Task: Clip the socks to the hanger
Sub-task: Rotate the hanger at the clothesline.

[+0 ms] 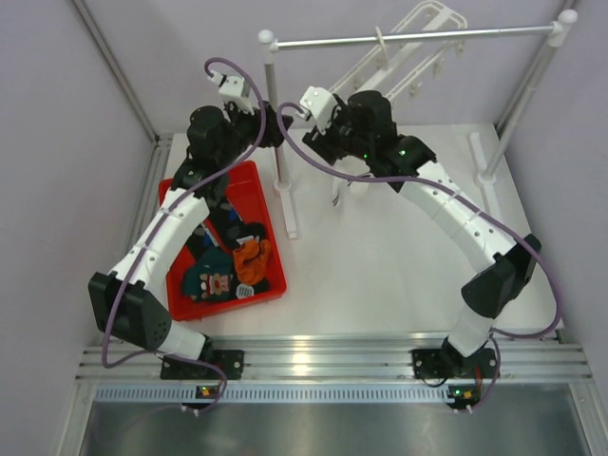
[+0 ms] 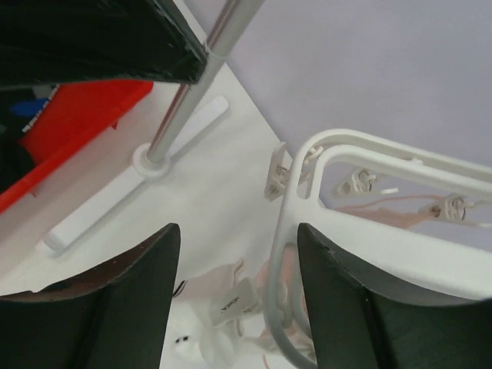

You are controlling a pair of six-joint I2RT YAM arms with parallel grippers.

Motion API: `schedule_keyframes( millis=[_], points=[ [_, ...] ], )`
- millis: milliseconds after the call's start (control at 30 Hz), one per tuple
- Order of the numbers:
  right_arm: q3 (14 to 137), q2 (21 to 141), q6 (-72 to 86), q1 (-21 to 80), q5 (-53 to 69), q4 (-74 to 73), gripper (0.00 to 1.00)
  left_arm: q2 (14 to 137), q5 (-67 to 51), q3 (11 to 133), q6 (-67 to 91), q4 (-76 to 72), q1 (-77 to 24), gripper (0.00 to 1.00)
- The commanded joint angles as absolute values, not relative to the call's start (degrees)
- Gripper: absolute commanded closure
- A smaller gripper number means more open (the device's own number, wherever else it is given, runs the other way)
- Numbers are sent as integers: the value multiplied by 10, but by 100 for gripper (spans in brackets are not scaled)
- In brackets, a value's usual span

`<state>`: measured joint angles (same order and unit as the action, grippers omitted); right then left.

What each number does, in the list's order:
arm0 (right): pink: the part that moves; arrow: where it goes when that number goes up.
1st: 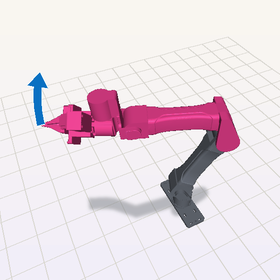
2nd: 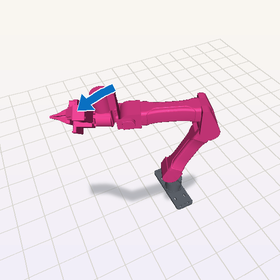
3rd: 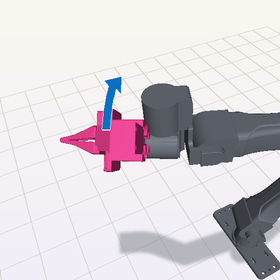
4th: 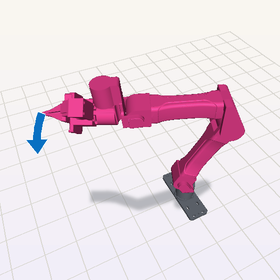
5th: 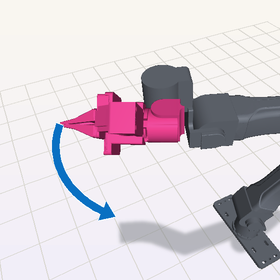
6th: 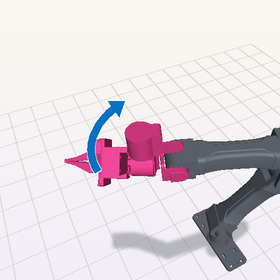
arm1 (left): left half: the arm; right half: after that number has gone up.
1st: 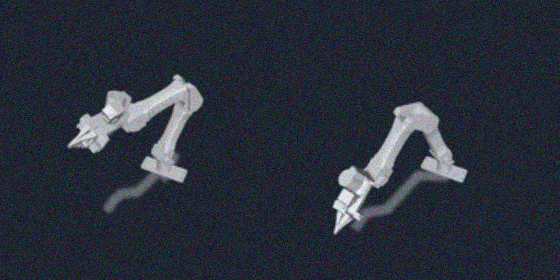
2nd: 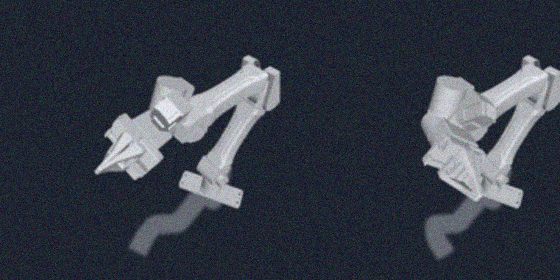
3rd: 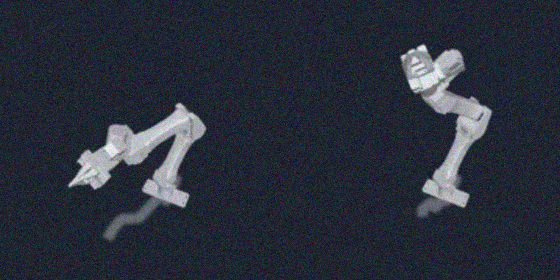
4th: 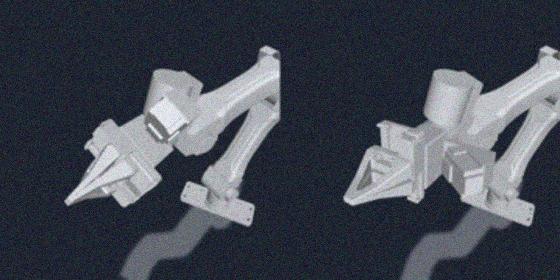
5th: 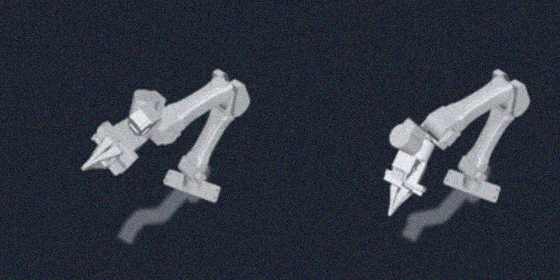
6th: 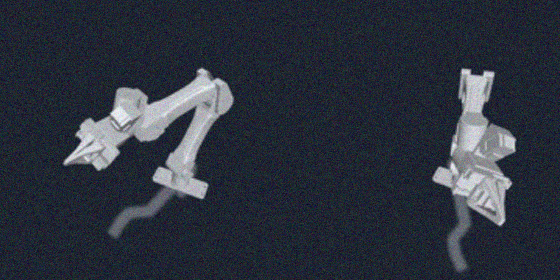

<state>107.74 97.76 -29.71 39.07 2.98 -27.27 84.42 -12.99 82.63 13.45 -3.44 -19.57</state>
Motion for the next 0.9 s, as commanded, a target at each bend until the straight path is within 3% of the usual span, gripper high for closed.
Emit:
schedule_keyframes(
  millis=[0, 100, 200, 567, 867],
  points=[
    [1111, 963, -331, 396, -58, -295, 40, 815, -130, 813, 142, -66, -192, 34],
    [1079, 937, -350, 394, -79, -282, 55, 817, -148, 810, 140, -73, -192, 34],
    [1042, 904, -370, 389, -84, -283, 64, 832, -178, 820, 142, -75, -193, 36],
    [1005, 847, -368, 273, -33, -323, 65, 939, -332, 895, 147, -100, -201, 39],
    [989, 817, -345, 217, 33, -314, 63, 941, -427, 832, 59, -209, -271, 36]
  ],
)
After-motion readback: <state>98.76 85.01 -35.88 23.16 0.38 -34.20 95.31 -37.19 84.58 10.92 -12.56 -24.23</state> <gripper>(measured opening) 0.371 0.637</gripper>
